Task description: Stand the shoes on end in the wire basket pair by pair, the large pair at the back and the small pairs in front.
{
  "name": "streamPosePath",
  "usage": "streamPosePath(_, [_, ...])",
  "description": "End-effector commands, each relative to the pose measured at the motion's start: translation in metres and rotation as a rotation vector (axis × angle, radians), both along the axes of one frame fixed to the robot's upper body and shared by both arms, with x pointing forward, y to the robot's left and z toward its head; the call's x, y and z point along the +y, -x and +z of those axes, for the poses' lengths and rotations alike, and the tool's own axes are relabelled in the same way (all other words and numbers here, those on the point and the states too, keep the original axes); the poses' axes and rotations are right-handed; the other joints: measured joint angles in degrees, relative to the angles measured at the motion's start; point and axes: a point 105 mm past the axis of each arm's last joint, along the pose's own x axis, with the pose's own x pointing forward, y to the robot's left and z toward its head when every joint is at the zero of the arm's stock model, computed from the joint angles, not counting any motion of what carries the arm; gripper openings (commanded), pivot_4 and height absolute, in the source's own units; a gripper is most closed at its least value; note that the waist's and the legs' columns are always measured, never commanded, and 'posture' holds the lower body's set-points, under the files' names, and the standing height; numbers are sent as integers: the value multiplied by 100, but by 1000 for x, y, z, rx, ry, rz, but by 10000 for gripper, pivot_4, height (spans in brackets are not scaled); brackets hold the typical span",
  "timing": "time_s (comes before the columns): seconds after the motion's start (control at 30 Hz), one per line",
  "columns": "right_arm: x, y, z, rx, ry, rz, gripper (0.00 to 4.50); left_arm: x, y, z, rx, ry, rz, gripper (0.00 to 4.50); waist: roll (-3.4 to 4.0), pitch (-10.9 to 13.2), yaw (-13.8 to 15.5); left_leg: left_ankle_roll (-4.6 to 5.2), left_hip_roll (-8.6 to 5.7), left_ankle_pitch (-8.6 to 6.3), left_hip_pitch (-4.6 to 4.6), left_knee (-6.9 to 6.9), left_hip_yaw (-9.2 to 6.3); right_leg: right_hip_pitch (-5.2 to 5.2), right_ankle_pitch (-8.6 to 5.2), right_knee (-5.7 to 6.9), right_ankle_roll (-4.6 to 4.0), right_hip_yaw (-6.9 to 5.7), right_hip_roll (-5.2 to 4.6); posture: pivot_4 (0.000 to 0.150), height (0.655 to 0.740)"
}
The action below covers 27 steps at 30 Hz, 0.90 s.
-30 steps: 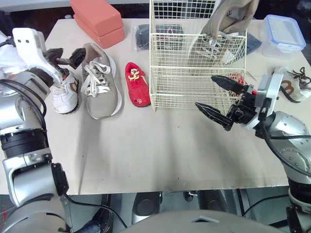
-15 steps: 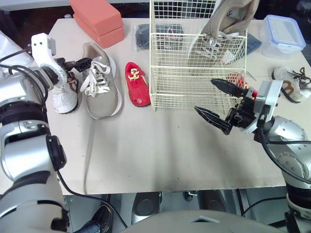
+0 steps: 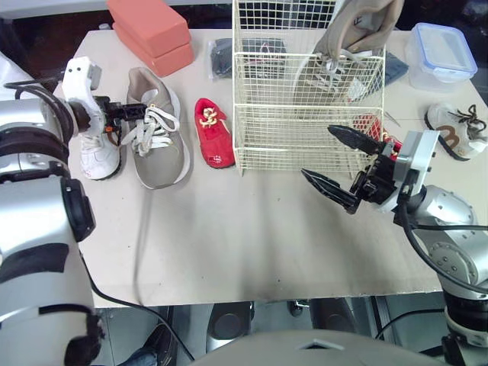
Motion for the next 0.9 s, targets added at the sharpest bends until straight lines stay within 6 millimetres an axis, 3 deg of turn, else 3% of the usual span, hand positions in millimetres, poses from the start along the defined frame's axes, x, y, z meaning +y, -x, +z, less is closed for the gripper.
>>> streamPosePath(0.03, [0,6,12,-62,-19,6,45000,14,17,-24,152,-71,5,22454,0,0,-19,0,0,0,1,0,0,0,0,1,0,0,0,1500,6860])
streamPosePath(0.1, [0,5,12,-65,-16,8,45000,13,18,-30,177,-84,-3,13754,2,-2,-50,0,1,0,3,0,3,0,0,1,0,4,0,1500,6860])
streamPosePath(0.23, [1,5,13,-71,-12,12,45000,11,17,-32,183,-77,-6,1573,3,-4,-105,1,4,-1,4,0,6,0,1,1,0,10,-4,1500,6860])
streamPosePath(0.5, [2,9,12,-54,-20,59,45000,13,17,-14,120,-9,6,1572,3,-4,-113,1,3,-1,4,0,6,0,1,2,-1,12,-5,1500,6860])
streamPosePath(0.9, [-1,9,15,-52,-20,119,45000,28,30,65,-124,130,17,1572,-45,22,-114,0,7,0,-9,2,-5,-8,8,3,-14,11,-3,1500,6860])
